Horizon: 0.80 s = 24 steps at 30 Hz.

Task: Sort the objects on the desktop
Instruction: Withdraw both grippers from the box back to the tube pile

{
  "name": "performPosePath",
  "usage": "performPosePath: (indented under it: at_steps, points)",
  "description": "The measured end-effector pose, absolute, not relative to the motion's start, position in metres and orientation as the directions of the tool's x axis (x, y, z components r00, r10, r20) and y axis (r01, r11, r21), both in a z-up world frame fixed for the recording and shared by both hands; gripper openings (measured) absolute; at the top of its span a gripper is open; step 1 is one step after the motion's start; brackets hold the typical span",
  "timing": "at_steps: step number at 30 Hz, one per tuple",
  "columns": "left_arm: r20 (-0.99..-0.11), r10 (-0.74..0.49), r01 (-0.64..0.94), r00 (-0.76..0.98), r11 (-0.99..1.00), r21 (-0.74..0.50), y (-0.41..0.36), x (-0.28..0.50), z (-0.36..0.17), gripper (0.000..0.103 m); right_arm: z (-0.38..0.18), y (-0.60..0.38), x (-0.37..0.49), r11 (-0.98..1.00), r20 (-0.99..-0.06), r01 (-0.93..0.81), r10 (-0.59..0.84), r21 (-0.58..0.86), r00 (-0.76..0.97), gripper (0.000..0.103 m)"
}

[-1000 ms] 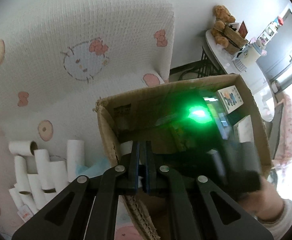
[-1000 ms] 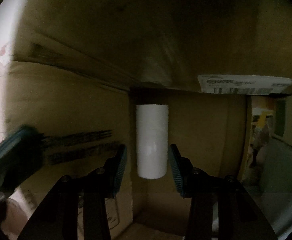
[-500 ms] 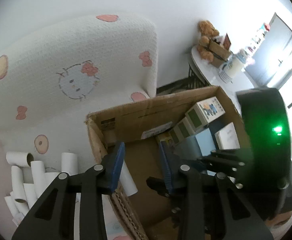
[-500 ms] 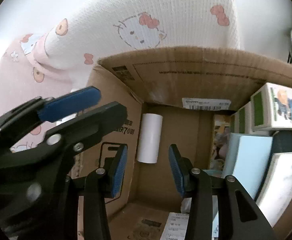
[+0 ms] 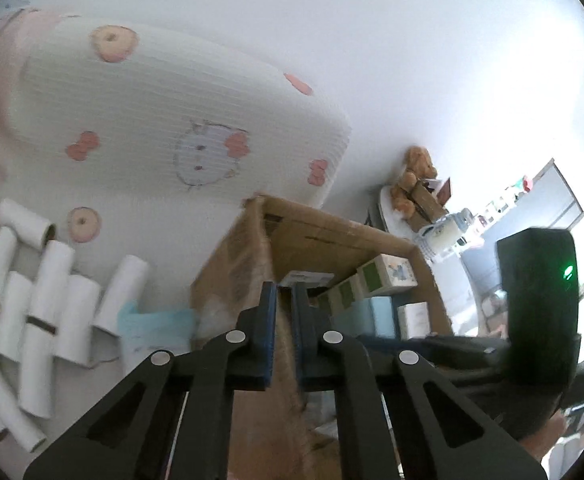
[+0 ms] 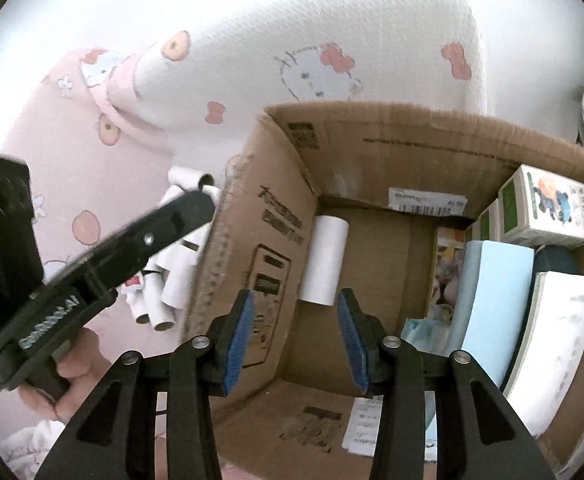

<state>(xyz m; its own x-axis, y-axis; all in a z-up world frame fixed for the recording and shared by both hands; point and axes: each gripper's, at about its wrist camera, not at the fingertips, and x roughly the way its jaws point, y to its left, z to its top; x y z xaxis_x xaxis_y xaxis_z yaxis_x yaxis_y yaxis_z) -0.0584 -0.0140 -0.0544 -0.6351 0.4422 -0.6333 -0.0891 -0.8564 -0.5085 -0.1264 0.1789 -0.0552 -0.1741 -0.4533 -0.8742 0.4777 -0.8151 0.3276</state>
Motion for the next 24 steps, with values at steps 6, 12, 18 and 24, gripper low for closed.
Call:
performPosePath:
  at_steps: [6, 12, 18, 24]
  points:
    - [-0.624, 0.244, 0.027, -0.743, -0.920, -0.391, -0.070, -0.026, -0.046, 0.008, -0.031, 0.161, -0.107, -0.779, -0.833, 0.530, -0.509, 0.336, -0.220, 0.041]
    - [-0.620, 0.081, 0.208, -0.780, -0.902, -0.379, -0.146, -0.003, -0.049, 0.008, -0.022, 0.124, -0.099, -0.740, -0.830, 0.579, -0.526, 0.341, -0.184, 0.041]
    - [-0.611, 0.043, 0.343, -0.790, -0.795, -0.500, -0.222, 0.014, -0.060, 0.008, -0.009, 0.082, -0.091, -0.712, -0.826, 0.636, -0.527, 0.298, -0.202, 0.041]
    - [-0.648, 0.036, 0.404, -0.761, -0.755, -0.516, -0.249, 0.018, -0.084, 0.008, -0.012, 0.049, -0.083, -0.671, -0.775, 0.641, -0.605, 0.372, -0.183, 0.041]
